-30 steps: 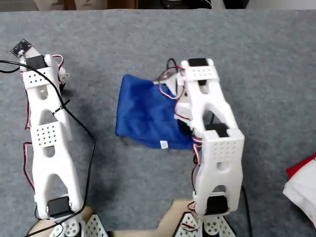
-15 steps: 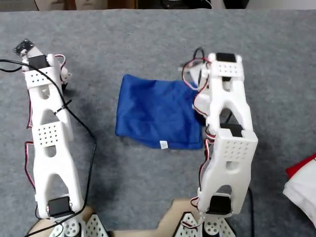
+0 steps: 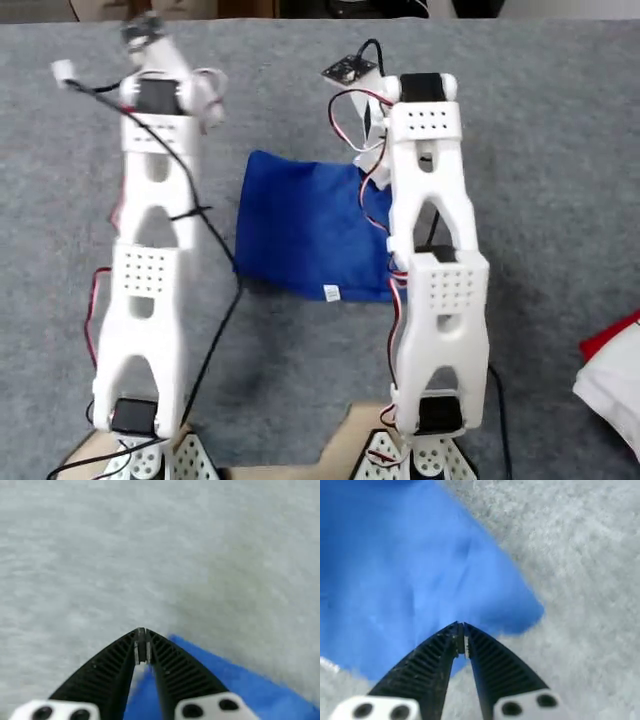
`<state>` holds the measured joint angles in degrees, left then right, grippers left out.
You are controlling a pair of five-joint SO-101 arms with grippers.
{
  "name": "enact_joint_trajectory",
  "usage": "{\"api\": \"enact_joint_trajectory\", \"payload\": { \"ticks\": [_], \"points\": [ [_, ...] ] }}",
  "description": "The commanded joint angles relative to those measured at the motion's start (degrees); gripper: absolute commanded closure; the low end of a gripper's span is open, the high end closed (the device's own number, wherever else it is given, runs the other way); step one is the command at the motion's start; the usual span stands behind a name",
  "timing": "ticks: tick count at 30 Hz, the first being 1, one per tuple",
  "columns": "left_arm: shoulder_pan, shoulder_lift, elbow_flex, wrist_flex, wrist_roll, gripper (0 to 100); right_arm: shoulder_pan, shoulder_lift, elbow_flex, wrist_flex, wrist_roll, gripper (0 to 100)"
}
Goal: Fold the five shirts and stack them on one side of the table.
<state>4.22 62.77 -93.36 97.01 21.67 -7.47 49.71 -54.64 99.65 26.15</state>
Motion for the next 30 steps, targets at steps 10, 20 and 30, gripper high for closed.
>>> {"api": "enact_joint_trajectory", "payload": {
  "ticks": [10, 20, 30],
  "points": [
    [10.2, 10.0, -2.5, -4.0, -0.1, 98, 5.8, 20.9, -25.4, -0.4, -0.5, 99.3],
    [6.2, 16.0, -2.5, -8.1, -0.4, 98, 5.5, 25.3, -31.6, -0.5, -0.2, 99.3],
    [4.6, 12.8, -2.6, -9.4, -0.2, 98, 5.8, 24.5, -38.9, 2.8, -0.4, 99.3]
  ]
}}
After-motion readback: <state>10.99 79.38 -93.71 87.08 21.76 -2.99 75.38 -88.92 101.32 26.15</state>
